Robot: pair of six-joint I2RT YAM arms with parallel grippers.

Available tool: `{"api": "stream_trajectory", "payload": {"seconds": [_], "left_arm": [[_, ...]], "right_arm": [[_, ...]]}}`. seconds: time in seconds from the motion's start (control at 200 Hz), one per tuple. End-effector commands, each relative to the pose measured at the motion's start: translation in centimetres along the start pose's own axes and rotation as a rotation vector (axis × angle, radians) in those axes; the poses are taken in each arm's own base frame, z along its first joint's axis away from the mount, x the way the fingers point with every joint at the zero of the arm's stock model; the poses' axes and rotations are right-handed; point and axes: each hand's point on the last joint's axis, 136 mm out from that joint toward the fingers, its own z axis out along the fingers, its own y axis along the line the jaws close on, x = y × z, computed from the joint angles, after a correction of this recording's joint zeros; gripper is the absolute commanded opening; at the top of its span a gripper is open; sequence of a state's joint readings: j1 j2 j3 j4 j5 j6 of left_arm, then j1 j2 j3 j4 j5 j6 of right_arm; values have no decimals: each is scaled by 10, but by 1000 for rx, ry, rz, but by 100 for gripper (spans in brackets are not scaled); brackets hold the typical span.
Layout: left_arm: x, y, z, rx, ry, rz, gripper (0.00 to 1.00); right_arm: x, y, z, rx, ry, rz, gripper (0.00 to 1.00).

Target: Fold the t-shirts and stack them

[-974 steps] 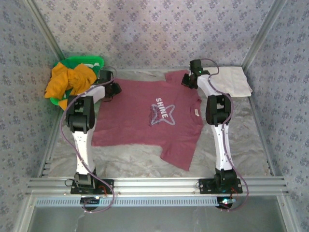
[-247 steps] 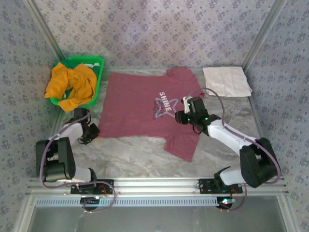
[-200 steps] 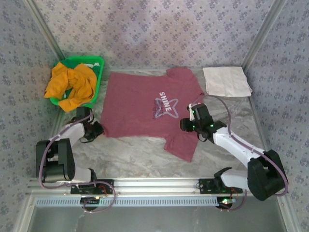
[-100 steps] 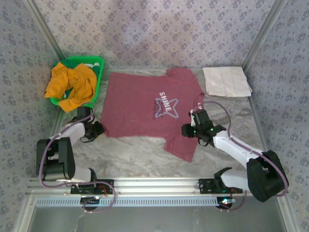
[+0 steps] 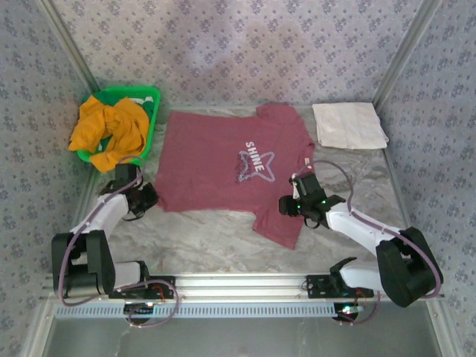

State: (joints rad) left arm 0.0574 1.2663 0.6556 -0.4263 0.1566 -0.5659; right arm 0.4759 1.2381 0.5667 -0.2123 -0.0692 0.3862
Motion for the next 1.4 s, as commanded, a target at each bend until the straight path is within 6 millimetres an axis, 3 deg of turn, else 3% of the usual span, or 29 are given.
{"api": "stream_trajectory", "payload": {"seconds": [0.0, 0.125, 0.36, 0.42, 0.445, 0.555, 0.864, 1.064, 1.164, 1.249, 1.394], "left_arm": [[18, 13, -6, -49, 57, -10, 0], [24, 22, -11, -78, 62, -22, 0], [18, 15, -16, -47, 50, -32, 0], [16, 16, -16, -55, 43, -27, 26], [15, 17, -16, -61, 41, -25, 31], [14, 20, -14, -79, 43, -19, 37], [13, 23, 18, -84, 92, -10, 41], [7, 24, 27, -99, 93, 4, 34], [5, 24, 27, -107, 88, 8, 23], [3, 24, 25, -112, 80, 10, 7], [-3, 20, 16, -104, 57, 12, 0]], "right_arm": [[24, 4, -1, -19, 93, 15, 44], [39, 6, -4, -25, 142, 4, 44], [36, 9, 5, -30, 129, -9, 44], [37, 9, 8, -23, 138, -19, 44], [36, 10, 8, -19, 140, -22, 44], [37, 11, 9, -22, 145, -22, 45], [37, 16, 11, -30, 132, -27, 45], [38, 16, 13, -29, 132, -27, 45], [41, 15, 12, -25, 137, -18, 45], [45, 16, 11, -35, 145, -4, 45], [53, 24, 2, -62, 173, -6, 45]]}}
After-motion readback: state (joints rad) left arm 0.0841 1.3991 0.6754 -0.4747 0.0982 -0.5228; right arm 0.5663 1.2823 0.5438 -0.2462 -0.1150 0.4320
